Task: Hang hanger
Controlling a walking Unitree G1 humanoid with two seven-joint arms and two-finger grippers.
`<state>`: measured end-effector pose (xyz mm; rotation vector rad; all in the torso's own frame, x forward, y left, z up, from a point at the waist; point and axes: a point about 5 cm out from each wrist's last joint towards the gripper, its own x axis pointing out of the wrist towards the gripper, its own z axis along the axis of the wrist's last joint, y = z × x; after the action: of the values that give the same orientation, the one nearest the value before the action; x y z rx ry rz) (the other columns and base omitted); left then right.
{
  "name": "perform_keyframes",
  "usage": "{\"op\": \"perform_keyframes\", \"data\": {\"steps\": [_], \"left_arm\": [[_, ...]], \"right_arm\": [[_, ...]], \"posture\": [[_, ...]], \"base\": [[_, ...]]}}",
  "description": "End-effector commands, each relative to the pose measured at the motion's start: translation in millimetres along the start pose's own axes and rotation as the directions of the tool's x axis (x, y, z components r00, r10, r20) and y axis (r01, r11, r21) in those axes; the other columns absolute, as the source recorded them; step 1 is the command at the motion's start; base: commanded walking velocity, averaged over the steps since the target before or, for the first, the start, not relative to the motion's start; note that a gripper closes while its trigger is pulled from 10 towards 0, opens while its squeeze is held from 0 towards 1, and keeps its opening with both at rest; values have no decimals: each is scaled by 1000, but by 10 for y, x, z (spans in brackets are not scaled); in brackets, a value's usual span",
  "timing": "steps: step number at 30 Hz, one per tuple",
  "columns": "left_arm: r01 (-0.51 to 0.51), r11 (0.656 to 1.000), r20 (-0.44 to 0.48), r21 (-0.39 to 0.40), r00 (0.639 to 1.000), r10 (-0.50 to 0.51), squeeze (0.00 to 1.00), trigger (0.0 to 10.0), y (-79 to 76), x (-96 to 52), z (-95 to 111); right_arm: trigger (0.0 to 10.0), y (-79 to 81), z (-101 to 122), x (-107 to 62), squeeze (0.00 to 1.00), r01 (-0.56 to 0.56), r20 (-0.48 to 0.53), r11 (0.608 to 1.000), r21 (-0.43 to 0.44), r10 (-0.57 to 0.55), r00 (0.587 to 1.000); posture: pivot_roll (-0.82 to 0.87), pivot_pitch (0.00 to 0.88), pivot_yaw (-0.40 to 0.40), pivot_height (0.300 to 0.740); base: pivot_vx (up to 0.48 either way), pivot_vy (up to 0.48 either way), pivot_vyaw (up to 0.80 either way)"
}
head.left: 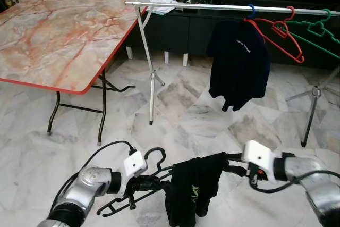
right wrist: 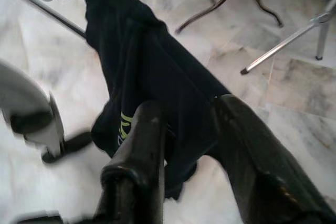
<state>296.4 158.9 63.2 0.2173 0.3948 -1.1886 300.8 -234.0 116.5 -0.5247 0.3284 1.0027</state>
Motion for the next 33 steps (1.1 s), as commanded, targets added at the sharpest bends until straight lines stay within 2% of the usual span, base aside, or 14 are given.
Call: {"op": "perform_keyframes", "data": {"steps": [1,6,7,14,15,16,17,20,21,26,27,28,30,33], "left_arm": [[11,1000,57,-19,998,-10,0,0,30,-104,71],[27,999,95,-45,995,-23,0,0,60,-265,133],[31,998,99,-48,995,-26,0,0,57,-286,144],[77,995,130,-59,989,-69,0,0,19,-335,213],[96,994,131,-57,988,-87,0,0,3,-337,225],[96,994,131,-57,988,-87,0,0,3,-337,225],[129,991,132,-49,984,-121,0,0,-25,-338,251],[147,988,140,-44,980,-139,0,0,-42,-341,286],[153,987,148,-43,978,-145,0,0,-49,-343,313],[191,981,165,-33,969,-183,0,0,-82,-323,399],[198,980,165,-32,968,-191,0,0,-92,-319,407],[203,979,164,-32,967,-195,0,0,-97,-317,411],[228,973,162,-28,962,-221,0,0,-134,-305,430],[268,963,188,-26,948,-258,0,0,-182,-285,489]], "right_arm": [[10000,23,-32,-37,0,8,23,999,32,-9,1000],[10000,55,-232,-85,4,53,-24,994,92,-51,998],[10000,55,-245,-91,1000,66,-14,992,110,-65,998],[10000,66,-271,-103,992,94,19,985,142,-98,995],[10000,74,-294,-101,86,98,12,985,142,-100,995],[10000,74,-294,-101,86,98,12,985,142,-100,995],[10000,90,-328,-93,0,100,3,985,142,-102,995],[10000,97,-348,-86,0,99,8,981,168,-102,995],[10000,104,-356,-81,1000,91,17,977,192,-96,995],[10000,125,-393,-54,945,106,13,977,186,-110,994],[10000,127,-396,-48,200,110,10,978,179,-113,993],[10000,129,-397,-46,0,111,9,978,174,-114,993],[10000,144,-393,-9,0,103,30,978,180,-110,994],[10000,197,-458,42,0,93,-35,986,136,-89,995]], "posture": [[-16,137,47,740],[-15,138,39,740],[-15,138,39,740],[-16,138,37,740],[-16,138,36,740],[-16,138,36,740],[-15,139,35,740],[-14,138,36,740],[-14,137,35,740],[-12,133,38,740],[-13,132,39,740],[-13,132,39,740],[-12,126,43,740],[-12,124,44,740]], "base": [[0,0,0],[0,0,0],[0,0,0],[0,0,0],[0,0,0],[0,0,0],[0,0,0],[0,0,0],[0,0,0],[0,0,0],[0,0,0],[0,0,0],[0,0,0],[0,0,0]]}}
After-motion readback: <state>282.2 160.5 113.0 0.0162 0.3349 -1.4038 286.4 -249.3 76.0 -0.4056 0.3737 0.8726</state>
